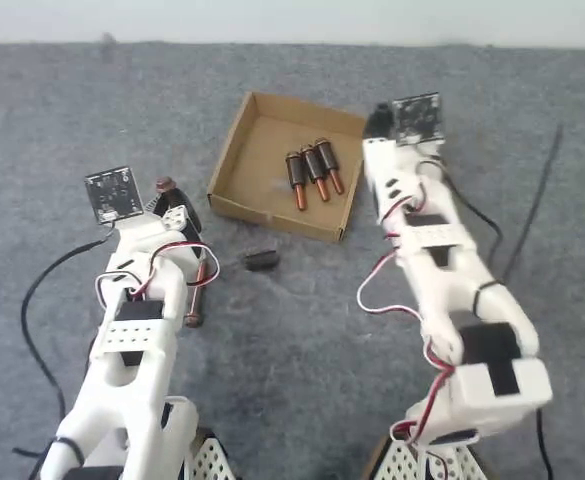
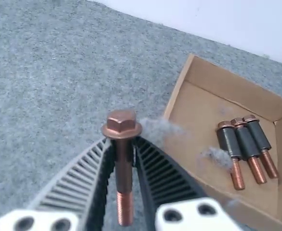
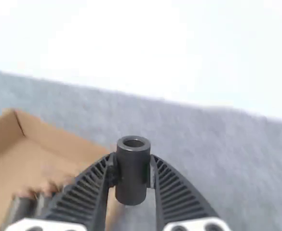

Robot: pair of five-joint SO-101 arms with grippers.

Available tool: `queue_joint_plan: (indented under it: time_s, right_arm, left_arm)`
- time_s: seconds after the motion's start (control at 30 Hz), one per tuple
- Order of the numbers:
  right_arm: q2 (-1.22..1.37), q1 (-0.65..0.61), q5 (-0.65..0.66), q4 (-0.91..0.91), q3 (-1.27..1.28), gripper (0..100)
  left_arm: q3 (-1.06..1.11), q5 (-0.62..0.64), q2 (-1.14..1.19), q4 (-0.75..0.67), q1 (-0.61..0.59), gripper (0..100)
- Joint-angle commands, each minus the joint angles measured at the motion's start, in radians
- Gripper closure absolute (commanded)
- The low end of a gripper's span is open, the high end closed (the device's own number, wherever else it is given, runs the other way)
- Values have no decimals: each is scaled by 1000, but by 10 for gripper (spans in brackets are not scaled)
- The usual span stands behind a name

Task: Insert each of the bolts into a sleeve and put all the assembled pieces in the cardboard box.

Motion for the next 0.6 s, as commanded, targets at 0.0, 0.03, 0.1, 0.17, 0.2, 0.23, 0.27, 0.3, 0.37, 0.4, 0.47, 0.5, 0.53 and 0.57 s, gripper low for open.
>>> queue_joint_plan:
  time_s: [0.0, 0.03, 0.1, 0.17, 0.2, 0.23, 0.27, 0.3, 0.37, 0.4, 0.47, 0.5, 0.53, 0.57]
  right_arm:
    - [30, -62, 12, -206, -71, 992]
    - [48, -76, 12, -251, -71, 992]
    - [88, -96, 12, -329, -71, 992]
    - [122, -113, 12, -403, -58, 992]
    - [128, -119, 11, -435, -35, 992]
    - [134, -128, 11, -472, -9, 992]
    - [134, -139, 11, -509, 26, 992]
    - [134, -150, 11, -550, 63, 992]
    - [134, -168, 11, -641, 140, 992]
    - [134, -176, 12, -684, 176, 992]
    - [134, -189, 12, -760, 242, 992]
    - [134, -194, 12, -792, 273, 992]
    - [133, -202, 12, -826, 301, 992]
    - [131, -209, 12, -855, 330, 992]
  left_arm:
    - [-12, 2, -40, -32, -2, 988]
    - [-12, 2, -40, -32, -2, 988]
    - [-12, 2, -40, -32, -2, 988]
    - [-12, 2, -40, -32, -2, 988]
    - [-12, 2, -40, -32, -2, 988]
    - [-12, 2, -40, -32, -2, 988]
    - [-12, 2, -40, -32, -2, 988]
    - [-12, 2, -40, -34, -2, 988]
    - [-12, 2, -40, -34, -2, 988]
    - [-12, 2, -40, -35, -2, 988]
    - [-12, 2, -40, -35, -2, 988]
    - [-12, 2, -40, -35, -2, 988]
    - [-12, 2, -40, -35, -2, 988]
    - [-12, 2, -40, -35, -2, 988]
